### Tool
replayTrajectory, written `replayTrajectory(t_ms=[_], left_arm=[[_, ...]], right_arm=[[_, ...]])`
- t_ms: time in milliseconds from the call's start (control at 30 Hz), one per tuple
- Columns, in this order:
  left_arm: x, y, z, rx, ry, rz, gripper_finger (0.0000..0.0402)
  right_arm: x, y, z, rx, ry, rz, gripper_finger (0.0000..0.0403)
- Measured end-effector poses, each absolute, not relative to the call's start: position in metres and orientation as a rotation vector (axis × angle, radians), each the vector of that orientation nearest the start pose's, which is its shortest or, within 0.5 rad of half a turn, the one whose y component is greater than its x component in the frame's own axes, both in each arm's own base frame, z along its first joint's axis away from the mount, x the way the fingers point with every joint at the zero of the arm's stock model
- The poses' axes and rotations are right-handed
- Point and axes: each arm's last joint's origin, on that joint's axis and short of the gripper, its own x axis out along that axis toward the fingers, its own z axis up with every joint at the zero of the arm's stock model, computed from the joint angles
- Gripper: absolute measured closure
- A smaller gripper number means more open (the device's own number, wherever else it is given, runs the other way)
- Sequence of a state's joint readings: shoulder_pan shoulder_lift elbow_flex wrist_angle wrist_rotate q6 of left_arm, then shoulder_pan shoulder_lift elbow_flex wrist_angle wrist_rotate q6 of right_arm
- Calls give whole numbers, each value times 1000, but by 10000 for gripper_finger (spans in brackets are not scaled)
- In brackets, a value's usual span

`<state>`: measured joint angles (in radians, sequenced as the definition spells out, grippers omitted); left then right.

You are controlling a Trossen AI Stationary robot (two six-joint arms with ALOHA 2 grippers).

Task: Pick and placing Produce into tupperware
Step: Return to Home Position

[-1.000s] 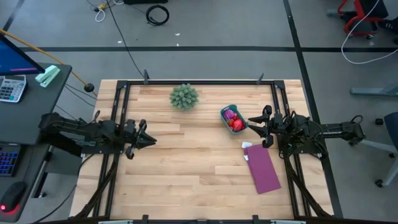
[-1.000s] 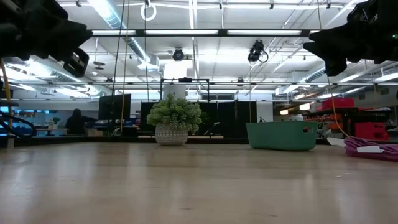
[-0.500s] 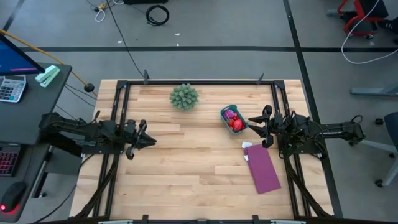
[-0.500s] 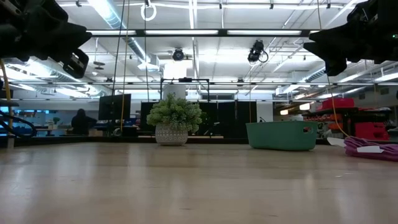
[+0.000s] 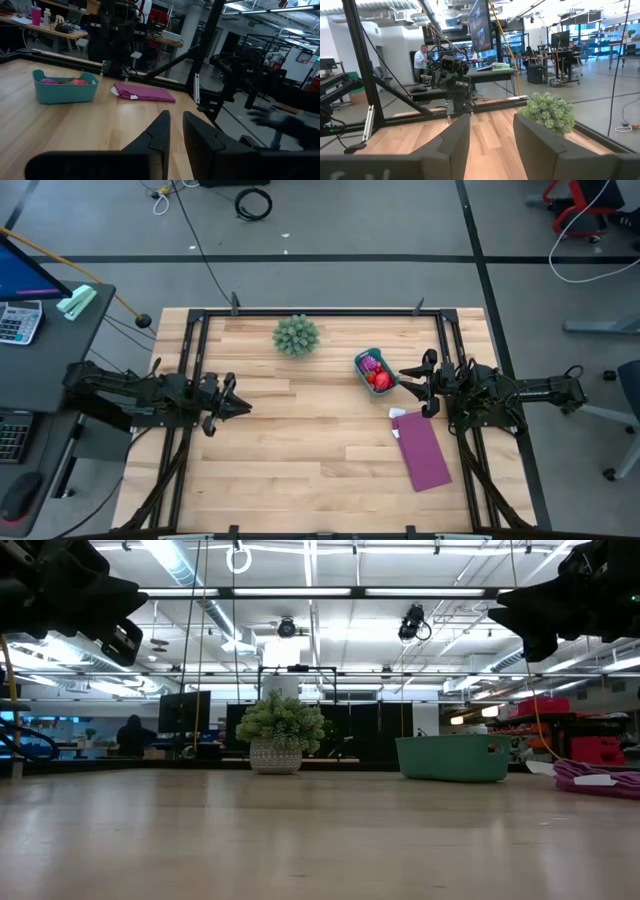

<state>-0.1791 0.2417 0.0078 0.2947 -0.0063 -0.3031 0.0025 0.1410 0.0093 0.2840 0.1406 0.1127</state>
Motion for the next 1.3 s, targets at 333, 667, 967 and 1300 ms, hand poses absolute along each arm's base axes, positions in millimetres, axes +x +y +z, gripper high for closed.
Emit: replayTrajectory(t_ms=[333,667,967,1300], left_arm=[[111,-20,174,-307,-34,-181,342],[111,-20,174,-307,-33,-180,345],[111,-20,174,-307,-33,-181,343],[111,-20,174,-307,-33,-180,343]], right_arm=[[96,-4,179,140,-150,-128,243],[97,-3,171,79,-54,-114,243],[97,-3,171,120,-55,-108,243],[97,-3,174,131,-42,-110,243]])
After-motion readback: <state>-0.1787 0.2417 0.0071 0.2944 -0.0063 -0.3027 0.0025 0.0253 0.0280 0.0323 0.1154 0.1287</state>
